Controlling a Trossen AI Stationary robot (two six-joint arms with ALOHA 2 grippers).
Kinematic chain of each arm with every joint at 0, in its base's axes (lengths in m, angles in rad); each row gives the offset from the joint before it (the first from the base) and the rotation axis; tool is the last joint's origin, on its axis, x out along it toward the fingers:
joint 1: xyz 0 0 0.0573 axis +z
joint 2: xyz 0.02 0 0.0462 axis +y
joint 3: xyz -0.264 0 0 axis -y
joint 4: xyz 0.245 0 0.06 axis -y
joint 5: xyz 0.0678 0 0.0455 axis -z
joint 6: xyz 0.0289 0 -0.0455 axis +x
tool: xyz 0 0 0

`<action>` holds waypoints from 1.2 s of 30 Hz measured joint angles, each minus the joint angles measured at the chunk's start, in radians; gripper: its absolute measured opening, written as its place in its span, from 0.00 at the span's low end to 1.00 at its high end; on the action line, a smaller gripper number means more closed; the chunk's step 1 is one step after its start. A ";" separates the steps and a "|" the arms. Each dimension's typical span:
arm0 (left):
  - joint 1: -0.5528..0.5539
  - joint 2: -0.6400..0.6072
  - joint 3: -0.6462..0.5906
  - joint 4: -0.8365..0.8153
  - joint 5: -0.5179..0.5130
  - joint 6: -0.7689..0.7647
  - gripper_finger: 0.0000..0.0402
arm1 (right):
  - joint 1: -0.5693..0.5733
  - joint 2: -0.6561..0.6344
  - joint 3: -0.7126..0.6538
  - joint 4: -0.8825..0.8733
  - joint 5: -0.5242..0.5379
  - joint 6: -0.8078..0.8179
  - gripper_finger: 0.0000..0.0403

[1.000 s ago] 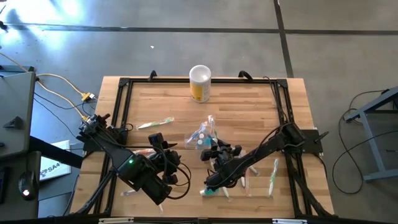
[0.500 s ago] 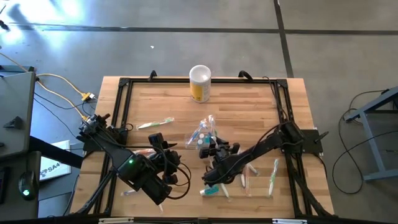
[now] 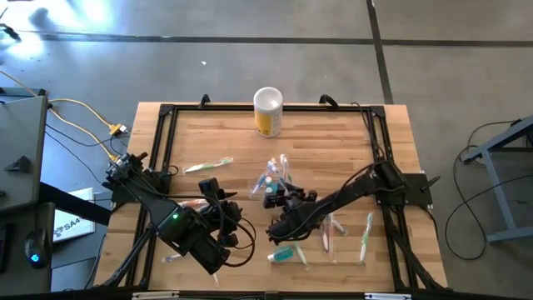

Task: Pick & Place toothbrushing station
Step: Put the blue mouthwash into the middle part of the transparent organizer, then put the green toothbrush into the left part of the transparent organizer

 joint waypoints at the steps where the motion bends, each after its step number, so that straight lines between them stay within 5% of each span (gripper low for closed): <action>1: 0.000 0.000 0.000 0.000 0.000 0.000 0.55 | -0.004 0.000 0.000 0.000 -0.006 0.000 0.33; 10: 0.000 0.000 0.000 0.000 0.002 -0.001 0.55 | -0.011 0.000 0.000 0.040 -0.010 0.071 0.34; 15: 0.000 0.000 0.000 0.000 0.002 -0.001 0.55 | 0.004 0.000 0.000 0.042 0.152 0.113 0.34; 26: 0.000 0.000 0.000 0.000 0.021 -0.015 0.55 | 0.066 0.000 0.000 0.039 0.295 0.278 0.27; 31: 0.000 0.000 0.000 0.000 0.022 -0.022 0.55 | 0.100 -0.014 0.002 0.012 0.388 0.439 0.23; 36: 0.000 0.001 0.000 0.000 0.057 -0.027 0.55 | 0.137 -0.039 0.001 -0.051 0.459 0.767 0.19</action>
